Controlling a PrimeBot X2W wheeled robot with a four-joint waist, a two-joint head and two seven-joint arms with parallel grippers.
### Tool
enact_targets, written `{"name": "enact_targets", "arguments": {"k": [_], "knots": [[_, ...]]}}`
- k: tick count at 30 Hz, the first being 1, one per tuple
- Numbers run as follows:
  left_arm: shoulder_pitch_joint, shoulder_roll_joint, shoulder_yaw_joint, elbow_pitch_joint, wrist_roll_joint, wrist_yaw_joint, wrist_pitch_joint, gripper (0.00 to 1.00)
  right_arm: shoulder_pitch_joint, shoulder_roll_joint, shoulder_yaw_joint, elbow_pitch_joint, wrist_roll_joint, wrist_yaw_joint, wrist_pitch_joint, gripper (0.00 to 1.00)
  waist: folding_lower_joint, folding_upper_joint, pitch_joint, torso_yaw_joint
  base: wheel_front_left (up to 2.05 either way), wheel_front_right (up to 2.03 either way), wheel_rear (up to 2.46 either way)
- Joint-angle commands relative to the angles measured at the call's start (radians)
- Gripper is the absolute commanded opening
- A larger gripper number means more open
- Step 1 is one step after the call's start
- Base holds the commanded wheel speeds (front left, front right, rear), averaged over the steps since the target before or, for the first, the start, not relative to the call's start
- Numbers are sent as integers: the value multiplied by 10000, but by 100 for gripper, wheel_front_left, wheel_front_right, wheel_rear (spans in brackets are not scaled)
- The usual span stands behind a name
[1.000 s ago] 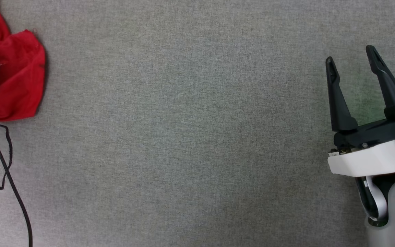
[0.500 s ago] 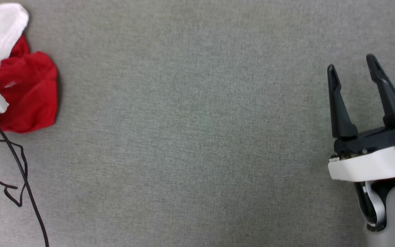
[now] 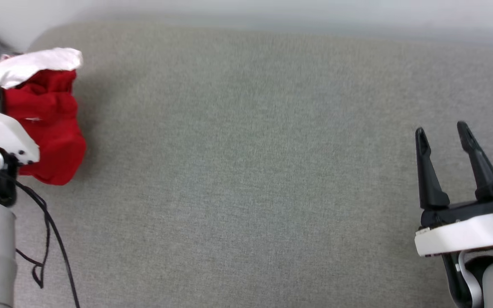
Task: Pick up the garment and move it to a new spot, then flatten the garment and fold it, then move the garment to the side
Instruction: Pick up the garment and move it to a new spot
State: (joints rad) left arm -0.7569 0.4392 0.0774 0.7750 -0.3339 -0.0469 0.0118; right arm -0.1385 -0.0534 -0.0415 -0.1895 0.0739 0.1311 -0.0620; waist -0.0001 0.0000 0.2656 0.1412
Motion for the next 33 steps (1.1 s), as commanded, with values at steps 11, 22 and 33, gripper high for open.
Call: {"name": "enact_targets", "arguments": {"k": [11,22,33], "knots": [[1659,-1089,-469,-2452,-157,17,-668,0,950,40,-316,149,524,-7,-20,100,1,0,-1549,-892,0,0,0],[3560,-2821,-2445,-4862,-222,-413,240,0,1282,40,-297,180,872,-7,-61,100,1,0,-1647,-2646,0,0,0],[4170,-3523,-5268,-4867,-21,-781,958,0,1035,39,-173,198,1066,-7,-257,100,1,0,-870,-3352,0,0,0]]}}
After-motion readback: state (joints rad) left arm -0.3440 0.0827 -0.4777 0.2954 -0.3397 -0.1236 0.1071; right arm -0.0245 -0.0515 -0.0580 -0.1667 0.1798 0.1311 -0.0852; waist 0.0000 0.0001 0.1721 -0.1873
